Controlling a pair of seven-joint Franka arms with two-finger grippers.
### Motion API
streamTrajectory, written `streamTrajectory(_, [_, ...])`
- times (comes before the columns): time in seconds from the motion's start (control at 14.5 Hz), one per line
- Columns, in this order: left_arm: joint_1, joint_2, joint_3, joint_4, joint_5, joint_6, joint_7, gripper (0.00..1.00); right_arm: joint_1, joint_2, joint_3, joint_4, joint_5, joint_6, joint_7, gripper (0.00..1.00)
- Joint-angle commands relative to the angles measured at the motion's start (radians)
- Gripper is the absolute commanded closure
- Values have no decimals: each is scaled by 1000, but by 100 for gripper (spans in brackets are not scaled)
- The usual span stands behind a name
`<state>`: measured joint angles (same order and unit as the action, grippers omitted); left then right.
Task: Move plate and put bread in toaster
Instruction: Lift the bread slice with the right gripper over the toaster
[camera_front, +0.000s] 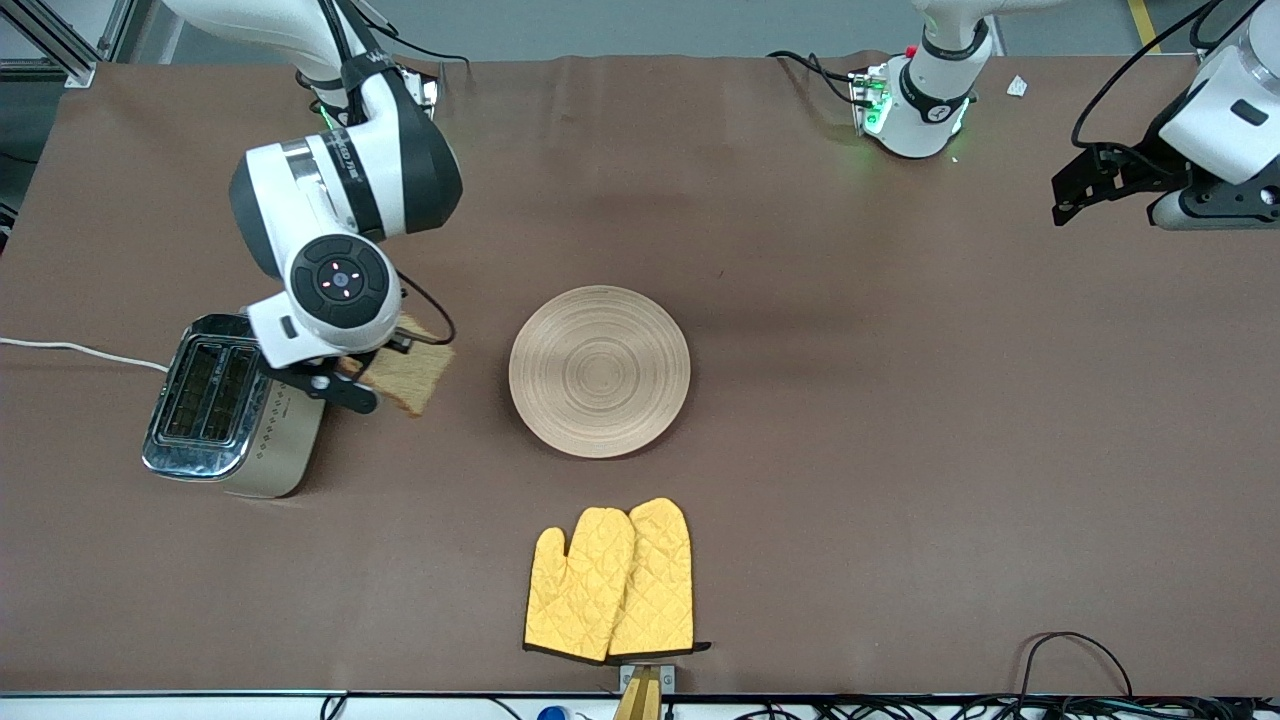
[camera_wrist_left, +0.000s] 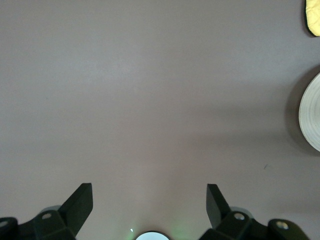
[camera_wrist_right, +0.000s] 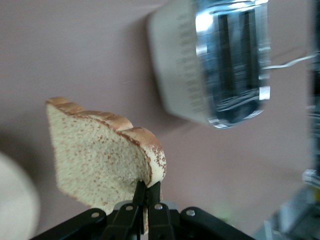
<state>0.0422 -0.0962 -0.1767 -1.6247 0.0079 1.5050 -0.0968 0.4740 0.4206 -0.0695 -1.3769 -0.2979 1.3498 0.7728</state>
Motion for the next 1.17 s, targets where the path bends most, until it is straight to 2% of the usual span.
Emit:
streamTrajectory(0.0, [-1, 16, 2, 26, 14, 10, 0, 0, 5, 1, 5, 2, -144, -87, 11, 100])
streamTrajectory(0.07, [1, 18, 2, 26, 14, 12, 0, 0, 2, 1, 4, 2, -177, -98, 4, 100])
streamTrajectory(0.28, [7, 16, 2, 26, 15, 12, 3, 0, 3, 7, 5, -7, -361, -170, -71, 100])
streamTrajectory(0.48, [5, 18, 3, 25, 15, 12, 3, 0, -15, 10, 4, -54, -507, -176, -134, 100])
streamTrajectory(0.76, [4, 23, 2, 25, 15, 11, 2, 0, -87, 47, 5, -60, -582, -167, -205, 100])
streamTrajectory(1.11, [5, 21, 3, 25, 17, 7, 5, 0, -124, 82, 5, -67, -587, -100, -202, 100])
